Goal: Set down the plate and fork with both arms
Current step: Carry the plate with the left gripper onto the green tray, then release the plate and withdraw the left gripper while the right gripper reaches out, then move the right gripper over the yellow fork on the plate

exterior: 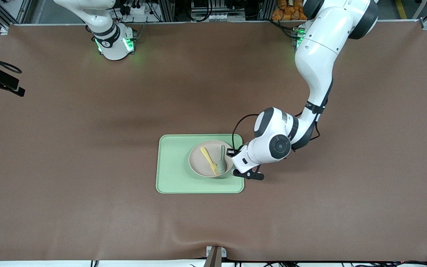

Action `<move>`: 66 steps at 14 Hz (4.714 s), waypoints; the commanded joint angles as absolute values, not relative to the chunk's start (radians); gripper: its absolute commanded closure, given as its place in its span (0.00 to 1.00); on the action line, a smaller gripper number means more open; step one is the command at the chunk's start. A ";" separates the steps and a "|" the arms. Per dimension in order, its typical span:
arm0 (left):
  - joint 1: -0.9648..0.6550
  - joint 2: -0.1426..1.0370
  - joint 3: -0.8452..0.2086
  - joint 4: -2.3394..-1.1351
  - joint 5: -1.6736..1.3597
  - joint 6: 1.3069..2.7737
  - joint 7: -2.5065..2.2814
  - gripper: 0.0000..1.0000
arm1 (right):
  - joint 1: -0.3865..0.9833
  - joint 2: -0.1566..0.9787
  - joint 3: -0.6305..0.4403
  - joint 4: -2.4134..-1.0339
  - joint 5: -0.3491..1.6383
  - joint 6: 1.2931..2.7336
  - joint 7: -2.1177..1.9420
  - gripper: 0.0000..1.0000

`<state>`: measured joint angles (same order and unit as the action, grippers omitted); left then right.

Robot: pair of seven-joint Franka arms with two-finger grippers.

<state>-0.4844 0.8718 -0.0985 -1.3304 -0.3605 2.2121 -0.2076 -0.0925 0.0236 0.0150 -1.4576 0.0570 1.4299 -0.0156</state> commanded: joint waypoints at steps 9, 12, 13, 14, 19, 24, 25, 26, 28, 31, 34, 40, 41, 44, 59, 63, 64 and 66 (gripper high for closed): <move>-0.545 0.904 -0.087 -1.305 -0.385 2.370 -0.354 0.00 | -0.104 0.029 0.028 -1.451 0.072 1.427 -0.031 0.00; -0.531 0.859 -0.078 -1.307 -0.371 2.364 -0.351 0.00 | -0.103 0.031 0.029 -1.451 0.074 1.431 -0.031 0.00; -0.525 0.842 -0.065 -1.312 -0.353 2.353 -0.351 0.00 | -0.107 0.034 0.029 -1.451 0.074 1.436 -0.031 0.00; -0.519 0.816 -0.043 -1.318 -0.322 2.320 -0.353 0.00 | -0.106 0.046 0.029 -1.451 0.074 1.434 -0.031 0.00; -0.466 0.637 0.101 -1.325 -0.259 2.104 -0.356 0.00 | -0.101 0.136 0.031 -1.443 0.071 1.439 -0.032 0.00; -0.321 0.438 0.140 -1.325 -0.127 1.866 -0.351 0.00 | -0.072 0.218 0.032 -1.442 0.071 1.468 -0.032 0.00; -0.278 0.392 0.138 -1.327 -0.120 1.800 -0.330 0.00 | -0.057 0.230 0.032 -1.442 0.071 1.506 -0.031 0.00; -0.246 0.349 0.138 -1.336 -0.109 1.740 -0.302 0.00 | -0.046 0.245 0.032 -1.442 0.072 1.538 -0.032 0.00; -0.195 0.258 0.138 -1.394 -0.103 1.688 -0.275 0.00 | -0.016 0.279 0.034 -1.443 0.106 1.603 -0.022 0.00; -0.161 0.070 0.135 -1.573 -0.014 1.684 -0.206 0.00 | 0.053 0.348 0.034 -1.442 0.138 1.724 -0.020 0.00; -0.161 -0.067 0.137 -1.696 -0.006 1.666 -0.112 0.00 | 0.158 0.419 0.032 -1.427 0.132 1.885 -0.020 0.00; -0.083 -0.075 0.055 -1.622 -0.005 1.551 0.133 0.00 | 0.305 0.557 0.032 -1.374 0.133 2.155 0.072 0.00; -0.081 -0.063 0.043 -1.603 -0.003 1.549 0.127 0.00 | 0.327 0.575 0.032 -1.374 0.132 2.193 0.083 0.00; -0.064 -0.022 -0.004 -1.521 -0.012 1.525 0.060 0.00 | 0.382 0.646 0.032 -1.371 0.132 2.250 0.098 0.00; -0.089 -0.023 -0.049 -1.489 0.020 1.404 0.058 0.00 | 0.581 0.816 0.026 -1.379 0.060 2.376 0.186 0.27; -0.081 -0.029 0.008 -1.506 -0.018 1.385 0.144 0.00 | 0.584 0.836 0.026 -1.385 0.026 2.376 0.187 0.36; -0.083 -0.029 0.008 -1.519 -0.018 1.385 0.131 0.00 | 0.589 0.841 0.026 -1.385 0.026 2.376 0.187 0.37; -0.089 -0.029 0.003 -1.537 -0.017 1.382 0.085 0.00 | 0.595 0.851 0.026 -1.385 0.025 2.378 0.196 0.37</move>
<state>-0.0856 -0.0157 0.0085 -1.5126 -0.0009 1.3938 0.1139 0.5785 0.8301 0.0331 -1.4043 0.0403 2.3736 0.1680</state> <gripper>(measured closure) 0.000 0.374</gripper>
